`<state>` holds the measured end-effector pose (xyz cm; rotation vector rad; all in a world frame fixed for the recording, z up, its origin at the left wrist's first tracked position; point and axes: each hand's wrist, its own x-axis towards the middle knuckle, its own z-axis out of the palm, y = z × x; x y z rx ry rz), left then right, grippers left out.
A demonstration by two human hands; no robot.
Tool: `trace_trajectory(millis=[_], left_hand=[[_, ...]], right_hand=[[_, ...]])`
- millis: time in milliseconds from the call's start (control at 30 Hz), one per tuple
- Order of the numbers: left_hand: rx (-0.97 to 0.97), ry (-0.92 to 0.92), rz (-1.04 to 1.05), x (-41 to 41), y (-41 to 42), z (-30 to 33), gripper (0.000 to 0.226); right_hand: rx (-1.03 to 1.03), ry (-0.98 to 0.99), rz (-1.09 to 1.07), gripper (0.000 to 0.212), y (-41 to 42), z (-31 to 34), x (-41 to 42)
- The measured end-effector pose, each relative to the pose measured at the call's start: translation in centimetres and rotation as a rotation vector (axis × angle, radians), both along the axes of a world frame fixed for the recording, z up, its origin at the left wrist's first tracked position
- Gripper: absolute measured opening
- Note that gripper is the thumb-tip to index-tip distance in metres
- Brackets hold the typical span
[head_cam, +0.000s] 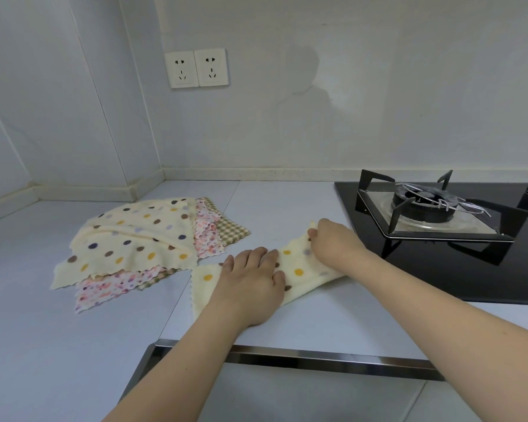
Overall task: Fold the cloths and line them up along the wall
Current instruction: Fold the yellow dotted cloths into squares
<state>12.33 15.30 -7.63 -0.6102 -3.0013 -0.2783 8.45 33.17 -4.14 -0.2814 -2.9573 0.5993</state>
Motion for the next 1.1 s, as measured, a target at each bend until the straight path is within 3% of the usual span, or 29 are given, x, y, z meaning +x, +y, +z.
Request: trace_trajectory(millis=[233, 400, 533, 633, 733, 800, 867, 1000, 1100], left_hand=[[0.002, -0.045, 0.017, 0.0, -0.5, 0.2, 0.058], [-0.019, -0.036, 0.077, 0.4, -3.3, -0.1, 0.066], [-0.138, -0.039, 0.028, 0.8, -5.7, -0.5, 0.085], [0.003, -0.074, 0.034, 1.3, -7.5, -0.6, 0.068], [-0.029, -0.069, 0.011, 2.1, -8.8, -0.8, 0.073], [-0.047, -0.087, 0.015, 2.5, -9.0, -0.6, 0.082], [-0.02, -0.107, 0.055, 3.2, -8.8, 0.0, 0.081], [-0.122, -0.222, 0.107, 4.9, -8.2, 2.1, 0.068], [-0.146, -0.307, 0.136, 6.6, -8.4, 2.8, 0.081]], right_hand=[[0.24, 0.071, 0.059, 0.02, -0.7, -1.7, 0.5], [0.275, 0.063, 0.044, 0.013, -0.5, -2.1, 0.1], [0.28, 0.072, 0.06, 0.014, 0.0, -2.2, 0.0], [0.313, 0.083, 0.14, 0.016, 0.4, -1.5, -0.1], [0.423, 0.139, 0.092, 0.026, 0.4, -0.7, -0.3], [0.491, 0.282, 0.03, 0.039, -0.8, -0.7, 0.6], [0.404, 0.361, 0.089, 0.053, -3.4, -1.3, 2.5], [0.214, -0.049, 0.344, 0.064, -5.7, -3.1, 5.3], [0.23, -0.226, 0.436, 0.063, -4.0, -2.4, 3.7]])
